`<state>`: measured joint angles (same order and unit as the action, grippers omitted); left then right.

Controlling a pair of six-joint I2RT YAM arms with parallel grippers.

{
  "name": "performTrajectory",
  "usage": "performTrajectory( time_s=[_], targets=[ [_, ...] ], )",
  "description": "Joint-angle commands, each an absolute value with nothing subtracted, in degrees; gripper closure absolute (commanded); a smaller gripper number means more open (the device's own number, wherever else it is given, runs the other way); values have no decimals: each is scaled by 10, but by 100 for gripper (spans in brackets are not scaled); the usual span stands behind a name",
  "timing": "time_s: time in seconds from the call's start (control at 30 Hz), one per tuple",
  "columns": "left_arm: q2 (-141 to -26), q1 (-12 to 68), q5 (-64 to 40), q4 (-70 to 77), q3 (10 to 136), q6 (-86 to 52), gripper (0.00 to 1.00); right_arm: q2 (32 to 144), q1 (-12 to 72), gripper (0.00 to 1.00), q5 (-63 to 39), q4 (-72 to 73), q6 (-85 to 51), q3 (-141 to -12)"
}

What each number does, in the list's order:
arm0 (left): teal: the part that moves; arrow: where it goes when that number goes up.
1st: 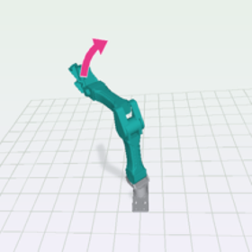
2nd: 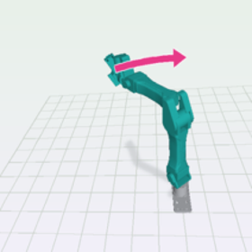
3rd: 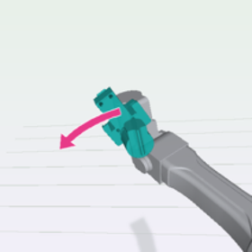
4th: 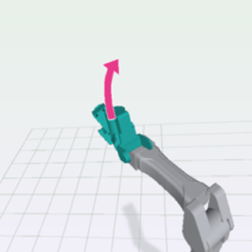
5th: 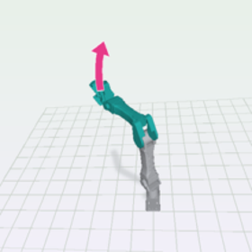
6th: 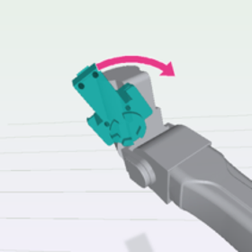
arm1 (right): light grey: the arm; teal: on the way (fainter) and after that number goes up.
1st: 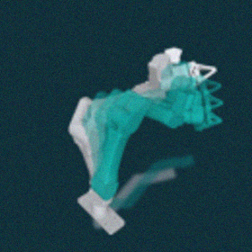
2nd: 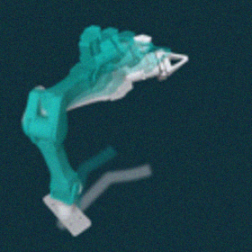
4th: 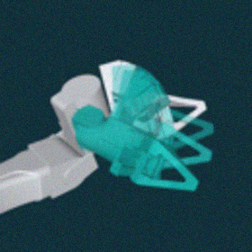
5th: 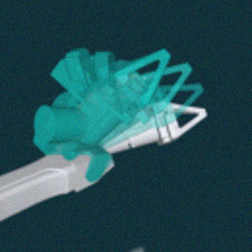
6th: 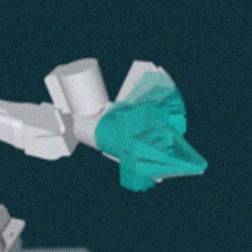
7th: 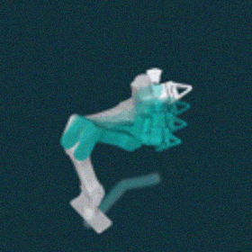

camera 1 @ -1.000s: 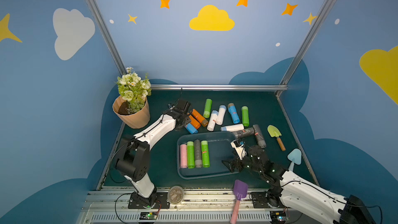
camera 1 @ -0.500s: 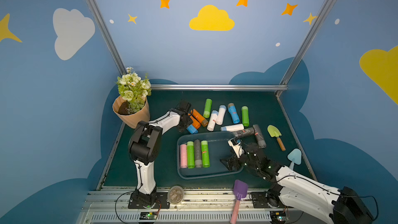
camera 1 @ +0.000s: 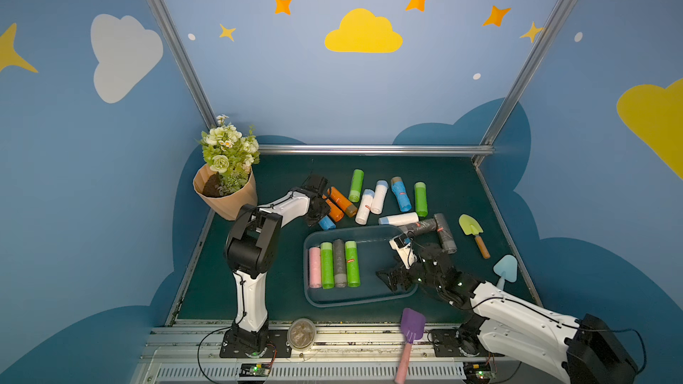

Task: Put the roll of trash bags into the storage box
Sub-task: Pick up the roll of trash bags from the center of the board.

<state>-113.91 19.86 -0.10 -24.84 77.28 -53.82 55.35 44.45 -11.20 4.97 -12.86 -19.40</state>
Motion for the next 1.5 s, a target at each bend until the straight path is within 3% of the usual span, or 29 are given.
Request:
performTrajectory(
  time_s=[0.0, 0.3, 0.9, 1.47],
  targets=[
    [-1118, 190, 36, -276, 782, -535, 58, 564, 441, 3, -111, 27, -127, -200],
    [-1063, 181, 87, -307, 787, -504, 59, 582, 440, 3, -114, 24, -120, -212],
    [-887, 214, 54, -294, 705, -484, 59, 556, 439, 3, -110, 23, -124, -203],
    [-782, 415, 86, -291, 620, -532, 59, 491, 439, 3, -116, 9, -141, -180]
  ],
)
